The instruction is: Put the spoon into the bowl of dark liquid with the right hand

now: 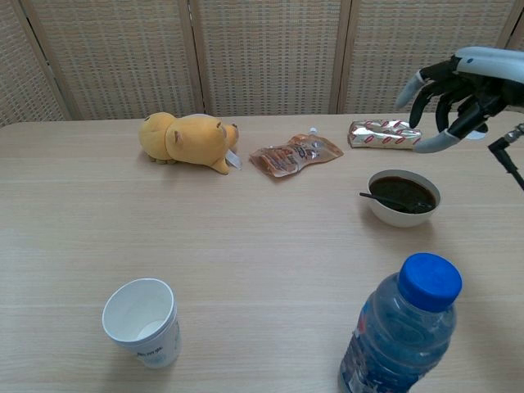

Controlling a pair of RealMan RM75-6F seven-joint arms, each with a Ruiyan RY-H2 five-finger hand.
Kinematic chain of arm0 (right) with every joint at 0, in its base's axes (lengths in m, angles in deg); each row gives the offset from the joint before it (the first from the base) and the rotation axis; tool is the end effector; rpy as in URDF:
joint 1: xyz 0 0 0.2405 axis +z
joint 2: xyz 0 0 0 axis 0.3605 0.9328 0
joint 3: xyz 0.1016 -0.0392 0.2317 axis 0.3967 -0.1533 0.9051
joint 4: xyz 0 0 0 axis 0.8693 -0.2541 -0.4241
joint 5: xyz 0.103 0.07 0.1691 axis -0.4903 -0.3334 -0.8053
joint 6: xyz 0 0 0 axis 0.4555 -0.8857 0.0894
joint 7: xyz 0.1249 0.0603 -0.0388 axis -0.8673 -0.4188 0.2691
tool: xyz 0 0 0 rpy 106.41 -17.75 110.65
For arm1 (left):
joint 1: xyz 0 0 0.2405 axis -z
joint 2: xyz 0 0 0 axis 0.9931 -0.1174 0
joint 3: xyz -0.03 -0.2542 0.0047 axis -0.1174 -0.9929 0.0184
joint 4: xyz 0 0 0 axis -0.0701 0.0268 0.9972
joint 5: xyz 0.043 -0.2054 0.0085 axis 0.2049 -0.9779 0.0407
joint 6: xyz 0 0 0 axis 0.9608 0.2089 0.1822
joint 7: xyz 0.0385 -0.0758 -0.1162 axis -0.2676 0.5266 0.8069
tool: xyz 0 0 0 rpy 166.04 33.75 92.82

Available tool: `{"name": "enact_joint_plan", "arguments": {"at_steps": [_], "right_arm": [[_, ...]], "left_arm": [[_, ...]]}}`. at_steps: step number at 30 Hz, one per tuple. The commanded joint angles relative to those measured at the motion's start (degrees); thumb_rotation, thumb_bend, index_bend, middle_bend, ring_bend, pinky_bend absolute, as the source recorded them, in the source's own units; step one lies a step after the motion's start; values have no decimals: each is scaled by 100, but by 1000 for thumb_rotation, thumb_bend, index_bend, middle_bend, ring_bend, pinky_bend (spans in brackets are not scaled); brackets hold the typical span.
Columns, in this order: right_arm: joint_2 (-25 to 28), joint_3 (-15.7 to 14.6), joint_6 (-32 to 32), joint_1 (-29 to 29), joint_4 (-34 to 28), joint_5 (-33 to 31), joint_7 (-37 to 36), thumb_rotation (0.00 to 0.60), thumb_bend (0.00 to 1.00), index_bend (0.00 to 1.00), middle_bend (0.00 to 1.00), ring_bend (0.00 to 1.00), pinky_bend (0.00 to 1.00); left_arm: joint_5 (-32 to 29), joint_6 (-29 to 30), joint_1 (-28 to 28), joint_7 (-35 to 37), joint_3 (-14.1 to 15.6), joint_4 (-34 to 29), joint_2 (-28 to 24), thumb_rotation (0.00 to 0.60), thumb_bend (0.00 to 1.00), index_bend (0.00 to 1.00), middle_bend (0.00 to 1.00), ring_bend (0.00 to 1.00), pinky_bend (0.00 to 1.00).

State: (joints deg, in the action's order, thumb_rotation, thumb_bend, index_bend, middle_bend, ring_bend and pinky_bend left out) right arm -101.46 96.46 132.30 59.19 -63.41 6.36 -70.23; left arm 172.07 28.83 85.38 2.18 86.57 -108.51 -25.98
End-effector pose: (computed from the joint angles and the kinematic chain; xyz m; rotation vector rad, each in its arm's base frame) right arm -0.1812 -0.3474 0.0673 1.4974 -1.2723 1.1903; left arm -0.3257 0.1529 0.1614 -1.4397 -0.8979 -0.8265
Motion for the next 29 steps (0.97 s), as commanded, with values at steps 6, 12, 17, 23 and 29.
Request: {"name": "enact_joint_plan", "arguments": {"at_steps": [6, 12, 17, 23, 29], "right_arm": [[-126, -397, 1597, -886, 12, 867, 917, 600, 216, 396, 370, 359, 550], [55, -755, 1877, -1365, -245, 942, 1417, 600, 217, 322, 163, 98, 188], [115, -917, 2063, -1679, -404, 997, 1665, 600, 216, 200, 52, 0, 55], [-45, -995, 2523, -2085, -340, 1251, 1798, 600, 215, 154, 15, 0, 28], [-140, -1024, 2784, -2379, -297, 1484, 1768, 600, 215, 153, 14, 0, 28]], "left_arm": [[-50, 40, -29, -4, -20, 170, 76, 600, 234, 0, 0, 0, 0], [-45, 49, -63, 27, 13, 252, 107, 600, 234, 0, 0, 0, 0], [-10, 106, -104, 47, 39, 279, 106, 600, 234, 0, 0, 0, 0], [43, 206, -158, 94, 58, 297, 102, 600, 234, 0, 0, 0, 0], [63, 242, -185, 127, 66, 304, 102, 600, 233, 0, 0, 0, 0]]}}
